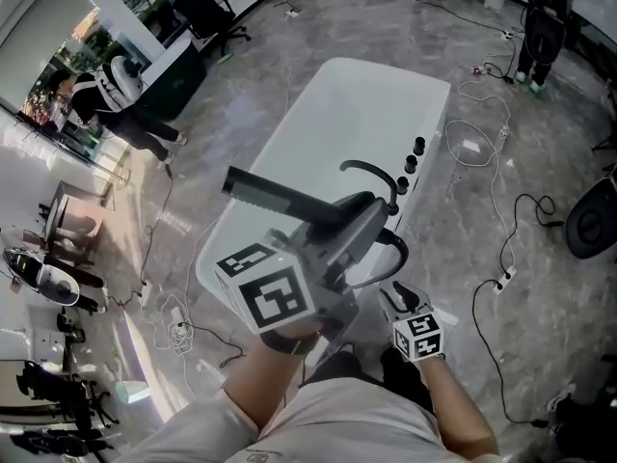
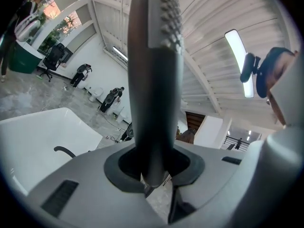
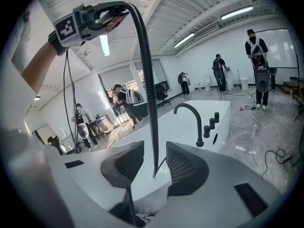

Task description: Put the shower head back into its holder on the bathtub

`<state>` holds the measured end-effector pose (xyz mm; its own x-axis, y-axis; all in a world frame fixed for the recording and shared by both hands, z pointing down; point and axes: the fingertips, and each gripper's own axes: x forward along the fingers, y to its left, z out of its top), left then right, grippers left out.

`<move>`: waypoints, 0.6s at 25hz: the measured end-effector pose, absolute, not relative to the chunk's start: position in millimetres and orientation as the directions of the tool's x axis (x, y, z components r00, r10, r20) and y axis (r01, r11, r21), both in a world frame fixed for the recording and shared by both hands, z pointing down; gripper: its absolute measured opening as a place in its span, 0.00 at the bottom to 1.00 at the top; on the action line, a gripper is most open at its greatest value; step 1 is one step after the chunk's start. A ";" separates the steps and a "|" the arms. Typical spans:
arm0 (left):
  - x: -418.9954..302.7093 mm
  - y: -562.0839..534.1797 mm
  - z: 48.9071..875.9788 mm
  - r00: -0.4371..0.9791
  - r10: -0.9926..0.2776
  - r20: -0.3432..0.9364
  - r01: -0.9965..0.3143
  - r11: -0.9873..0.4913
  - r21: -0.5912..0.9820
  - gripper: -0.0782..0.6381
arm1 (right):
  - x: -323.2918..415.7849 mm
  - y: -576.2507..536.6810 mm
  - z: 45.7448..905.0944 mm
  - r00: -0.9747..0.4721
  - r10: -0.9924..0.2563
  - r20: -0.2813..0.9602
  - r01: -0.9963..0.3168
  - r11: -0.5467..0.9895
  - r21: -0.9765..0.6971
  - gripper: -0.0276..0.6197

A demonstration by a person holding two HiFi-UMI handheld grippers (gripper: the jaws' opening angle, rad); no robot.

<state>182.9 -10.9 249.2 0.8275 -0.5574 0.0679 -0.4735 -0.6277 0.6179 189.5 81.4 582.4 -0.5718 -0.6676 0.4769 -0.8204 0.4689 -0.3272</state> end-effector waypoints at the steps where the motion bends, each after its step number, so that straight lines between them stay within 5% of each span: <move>1: 185.8 -14.3 245.4 0.821 -0.567 0.059 -0.474 -0.621 0.625 0.25 | 195.4 75.8 585.7 -0.579 -0.660 0.479 -0.816 0.471 -0.336 0.23; 15: 149.2 -55.4 199.0 0.777 -0.627 -0.052 -0.414 -0.572 0.708 0.25 | 157.7 19.9 634.1 -0.628 -0.578 0.521 -0.778 0.488 -0.397 0.28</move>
